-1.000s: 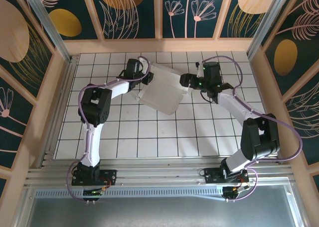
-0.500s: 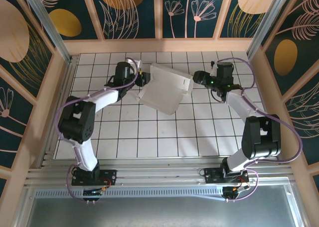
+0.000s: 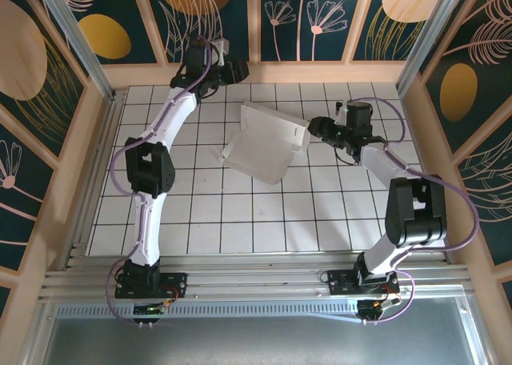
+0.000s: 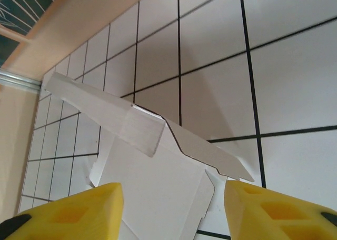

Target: Fold the paper box

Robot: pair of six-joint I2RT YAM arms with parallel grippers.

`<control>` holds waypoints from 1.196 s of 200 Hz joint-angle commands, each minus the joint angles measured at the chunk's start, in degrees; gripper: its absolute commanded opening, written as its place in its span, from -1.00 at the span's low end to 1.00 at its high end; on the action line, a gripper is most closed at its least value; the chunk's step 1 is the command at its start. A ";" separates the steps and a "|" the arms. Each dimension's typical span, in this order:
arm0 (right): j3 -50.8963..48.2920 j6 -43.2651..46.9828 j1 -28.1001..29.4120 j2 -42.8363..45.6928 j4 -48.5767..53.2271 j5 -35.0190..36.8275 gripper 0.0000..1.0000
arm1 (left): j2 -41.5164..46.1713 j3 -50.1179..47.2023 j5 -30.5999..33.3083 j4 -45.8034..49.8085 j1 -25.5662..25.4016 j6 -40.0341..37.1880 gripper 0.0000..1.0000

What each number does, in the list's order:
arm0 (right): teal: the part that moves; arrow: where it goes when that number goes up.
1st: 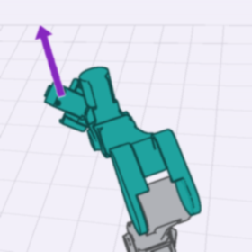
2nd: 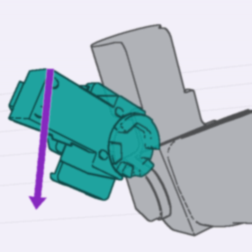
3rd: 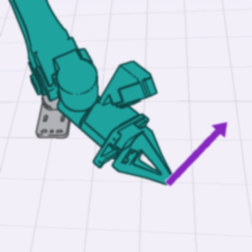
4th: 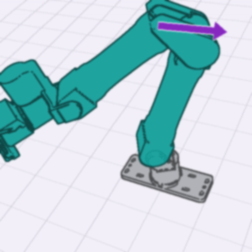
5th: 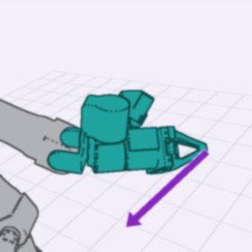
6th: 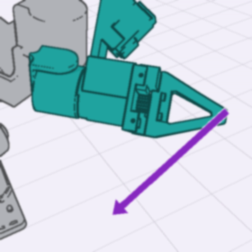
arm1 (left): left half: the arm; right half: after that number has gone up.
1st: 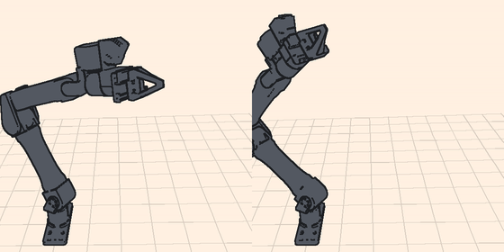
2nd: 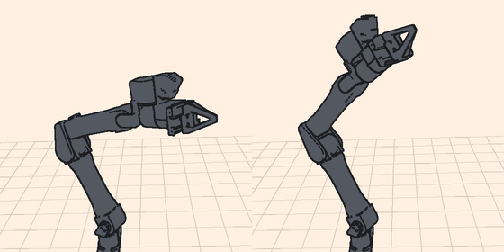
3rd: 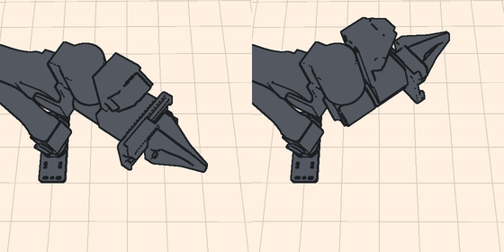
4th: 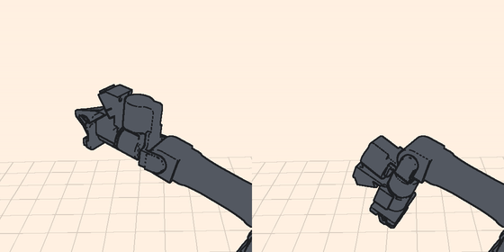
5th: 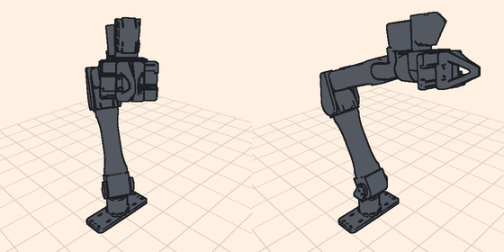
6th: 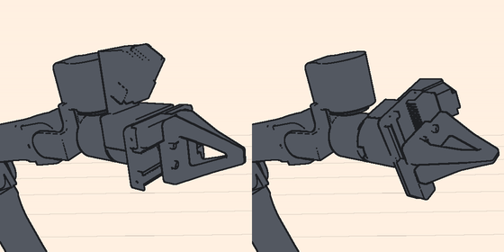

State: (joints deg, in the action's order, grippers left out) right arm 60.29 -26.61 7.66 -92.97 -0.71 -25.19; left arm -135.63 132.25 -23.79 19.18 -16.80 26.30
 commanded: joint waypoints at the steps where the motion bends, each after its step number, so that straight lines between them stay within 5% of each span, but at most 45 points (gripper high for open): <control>1: 2.32 -2.95 1.13 -2.25 -2.21 -1.21 0.09 | -2.99 0.98 -7.19 7.47 -0.17 -1.67 0.30; 46: 4.32 -2.66 1.70 -5.11 -2.23 -0.97 0.00 | -2.71 -5.17 -6.01 3.56 -0.14 -2.96 0.37; 126: 7.31 -1.79 4.08 -8.35 -3.47 0.02 -0.26 | -1.40 -11.36 -10.38 2.42 -0.24 1.44 -0.19; 179: 11.74 1.77 5.83 -10.75 -2.13 2.20 -0.33 | 7.82 -27.05 -8.14 -6.83 -0.19 4.19 -0.23; 239: 12.57 5.75 5.67 -5.28 4.22 10.12 0.14 | 15.53 -40.98 -5.50 -18.05 -0.31 7.29 -0.18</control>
State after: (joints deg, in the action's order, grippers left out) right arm 71.33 -23.86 12.82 -102.61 -0.51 -19.97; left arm -122.34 94.39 -29.85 4.47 -16.34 31.66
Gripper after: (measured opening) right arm 0.549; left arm 0.408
